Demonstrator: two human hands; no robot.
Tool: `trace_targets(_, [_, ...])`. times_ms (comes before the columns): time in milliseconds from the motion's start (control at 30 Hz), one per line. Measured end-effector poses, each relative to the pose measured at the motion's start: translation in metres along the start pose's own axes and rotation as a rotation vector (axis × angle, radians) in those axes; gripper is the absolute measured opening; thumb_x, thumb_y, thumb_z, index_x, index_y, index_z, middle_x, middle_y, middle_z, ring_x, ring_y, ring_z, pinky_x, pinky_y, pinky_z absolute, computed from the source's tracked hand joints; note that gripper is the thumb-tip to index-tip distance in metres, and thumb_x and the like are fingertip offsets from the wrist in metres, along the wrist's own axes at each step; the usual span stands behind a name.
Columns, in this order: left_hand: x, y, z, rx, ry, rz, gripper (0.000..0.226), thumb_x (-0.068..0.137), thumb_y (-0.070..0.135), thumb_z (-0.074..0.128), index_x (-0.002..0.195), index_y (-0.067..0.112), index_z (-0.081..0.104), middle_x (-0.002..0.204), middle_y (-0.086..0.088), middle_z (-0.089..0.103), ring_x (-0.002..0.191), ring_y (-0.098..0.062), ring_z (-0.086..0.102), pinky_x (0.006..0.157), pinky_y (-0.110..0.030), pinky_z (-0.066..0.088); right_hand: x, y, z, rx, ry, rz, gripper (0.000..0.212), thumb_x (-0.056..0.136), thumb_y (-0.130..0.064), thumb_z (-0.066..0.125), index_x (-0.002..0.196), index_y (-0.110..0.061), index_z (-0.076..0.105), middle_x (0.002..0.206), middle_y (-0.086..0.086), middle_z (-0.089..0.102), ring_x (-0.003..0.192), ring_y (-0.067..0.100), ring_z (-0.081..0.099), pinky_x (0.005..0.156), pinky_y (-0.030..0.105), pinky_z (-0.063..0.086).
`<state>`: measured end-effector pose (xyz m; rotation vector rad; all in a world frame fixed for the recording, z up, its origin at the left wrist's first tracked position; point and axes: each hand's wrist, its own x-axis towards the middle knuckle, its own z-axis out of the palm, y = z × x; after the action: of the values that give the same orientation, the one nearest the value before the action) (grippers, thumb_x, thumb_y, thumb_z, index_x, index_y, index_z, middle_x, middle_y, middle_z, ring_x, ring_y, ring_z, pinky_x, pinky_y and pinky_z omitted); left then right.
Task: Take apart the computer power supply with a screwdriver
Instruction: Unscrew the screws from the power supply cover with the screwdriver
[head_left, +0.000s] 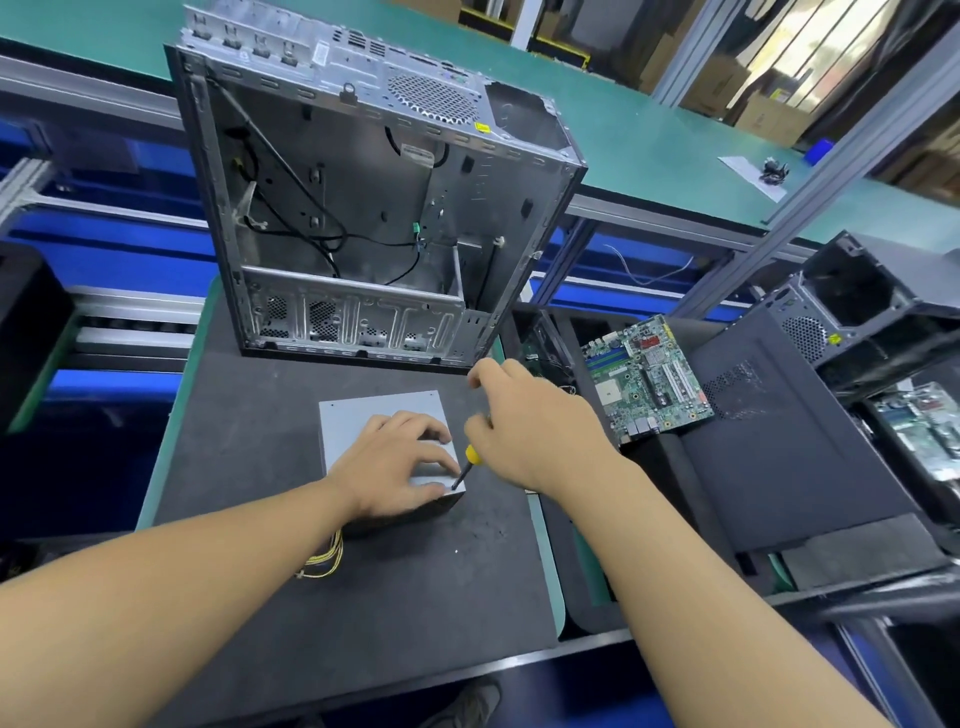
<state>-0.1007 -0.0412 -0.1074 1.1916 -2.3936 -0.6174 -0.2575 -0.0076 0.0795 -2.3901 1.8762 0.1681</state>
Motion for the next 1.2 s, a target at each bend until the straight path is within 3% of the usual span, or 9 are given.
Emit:
trace_targets(67, [0.003,0.002,-0.002,-0.055,-0.046,-0.05,0.016,0.081,0.049,0.068,0.096,0.053,0.068,0.121,0.029,0.044,0.119,0.003,0.032,0.099,-0.026,0.018,0.001,-0.001,0.002,-0.075,0.062,0.021,0.028,0.101,-0.042,0.034,0.119,-0.021,0.041,0.106,0.0,0.059,0.083,0.034,0.06,0.062,0.037,0.035])
trace_targets(167, [0.005,0.004,-0.002,-0.088,-0.061,-0.087,0.009,0.08,0.047,0.07,0.085,0.055,0.069,0.119,0.029,0.045,0.12,0.004,0.033,0.098,-0.027,0.017,0.003,-0.001,0.002,-0.126,0.08,0.009,0.022,0.102,-0.03,0.037,0.122,-0.021,0.038,0.103,0.002,0.062,0.072,0.033,0.056,0.059,0.035,0.035])
trace_targets(333, [0.004,0.009,-0.002,-0.093,-0.038,-0.129,0.009,0.076,0.048,0.067,0.079,0.057,0.067,0.118,0.03,0.046,0.117,0.007,0.032,0.1,-0.026,0.017,0.002,0.0,-0.004,0.038,-0.081,-0.015,0.037,0.09,-0.028,0.05,0.127,-0.025,0.042,0.124,-0.001,0.042,0.108,0.026,0.044,0.071,0.037,0.038])
trace_targets(500, [0.004,0.011,-0.002,-0.109,-0.027,-0.131,0.007,0.072,0.053,0.064,0.077,0.058,0.067,0.116,0.031,0.045,0.116,0.007,0.031,0.1,-0.024,0.015,0.0,-0.004,0.0,-0.089,0.048,0.018,0.027,0.102,-0.037,0.033,0.121,-0.021,0.042,0.112,0.0,0.053,0.082,0.034,0.059,0.063,0.036,0.033])
trace_targets(567, [0.004,0.011,0.0,-0.105,-0.016,-0.125,0.006,0.071,0.058,0.063,0.076,0.059,0.066,0.116,0.032,0.044,0.116,0.007,0.031,0.1,-0.024,0.015,0.0,-0.005,0.0,-0.132,0.082,0.003,0.02,0.103,-0.031,0.036,0.119,-0.02,0.041,0.107,0.0,0.057,0.079,0.034,0.062,0.058,0.033,0.029])
trace_targets(633, [0.004,0.01,0.001,-0.093,-0.012,-0.12,0.011,0.071,0.061,0.064,0.08,0.058,0.069,0.115,0.032,0.044,0.115,0.006,0.031,0.1,-0.025,0.016,0.0,-0.007,-0.001,-0.134,0.058,0.003,0.023,0.098,-0.022,0.043,0.121,-0.021,0.042,0.11,-0.001,0.057,0.081,0.033,0.062,0.055,0.032,0.026])
trace_targets(800, [0.008,0.008,0.001,-0.072,-0.011,-0.125,0.015,0.073,0.066,0.066,0.083,0.057,0.072,0.114,0.034,0.043,0.116,0.007,0.028,0.096,-0.023,0.013,0.002,-0.01,-0.004,-0.059,-0.008,-0.034,0.031,0.094,-0.03,0.043,0.124,-0.022,0.046,0.12,-0.001,0.049,0.106,0.026,0.051,0.067,0.035,0.033])
trace_targets(1000, [0.008,0.009,0.002,-0.07,0.006,-0.134,0.007,0.072,0.065,0.069,0.075,0.059,0.07,0.112,0.036,0.043,0.114,0.008,0.03,0.094,-0.021,0.013,0.005,-0.005,-0.005,-0.092,0.015,-0.011,0.017,0.102,-0.032,0.036,0.112,-0.02,0.044,0.105,0.0,0.058,0.082,0.033,0.058,0.063,0.036,0.03])
trace_targets(1200, [0.009,0.008,0.005,-0.061,0.03,-0.136,0.009,0.068,0.07,0.067,0.071,0.061,0.066,0.112,0.035,0.045,0.112,0.007,0.031,0.093,-0.024,0.015,0.004,-0.003,-0.007,0.007,-0.078,-0.033,0.025,0.094,-0.029,0.047,0.118,-0.023,0.049,0.119,-0.001,0.046,0.104,0.026,0.048,0.069,0.036,0.033])
